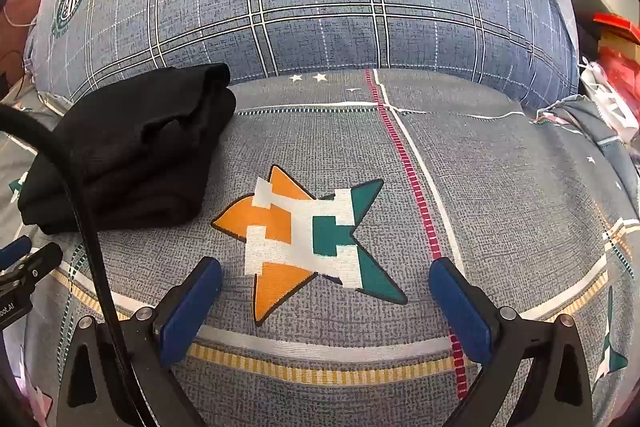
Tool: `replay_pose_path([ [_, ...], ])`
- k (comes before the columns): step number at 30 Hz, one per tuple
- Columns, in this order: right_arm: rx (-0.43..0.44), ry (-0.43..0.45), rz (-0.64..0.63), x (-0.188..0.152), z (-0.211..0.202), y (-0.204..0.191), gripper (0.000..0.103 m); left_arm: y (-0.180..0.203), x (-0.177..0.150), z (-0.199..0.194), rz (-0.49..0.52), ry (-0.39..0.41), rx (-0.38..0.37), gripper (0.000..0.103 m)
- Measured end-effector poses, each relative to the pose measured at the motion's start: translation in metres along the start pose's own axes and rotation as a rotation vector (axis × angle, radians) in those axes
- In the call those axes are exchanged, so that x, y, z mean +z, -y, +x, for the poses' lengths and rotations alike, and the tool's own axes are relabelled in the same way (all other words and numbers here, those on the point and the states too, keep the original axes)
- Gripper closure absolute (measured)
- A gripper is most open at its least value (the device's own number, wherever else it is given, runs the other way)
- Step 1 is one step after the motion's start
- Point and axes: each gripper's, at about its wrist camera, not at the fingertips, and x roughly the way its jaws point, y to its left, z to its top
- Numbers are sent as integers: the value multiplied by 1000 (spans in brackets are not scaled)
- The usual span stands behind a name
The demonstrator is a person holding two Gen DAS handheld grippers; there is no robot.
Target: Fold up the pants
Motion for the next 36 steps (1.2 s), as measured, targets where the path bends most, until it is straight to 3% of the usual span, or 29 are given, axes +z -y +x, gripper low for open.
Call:
replay_pose_path([
  [36,1,2,0,0,-1,0,0,2,-1,0,4,1,4,14],
])
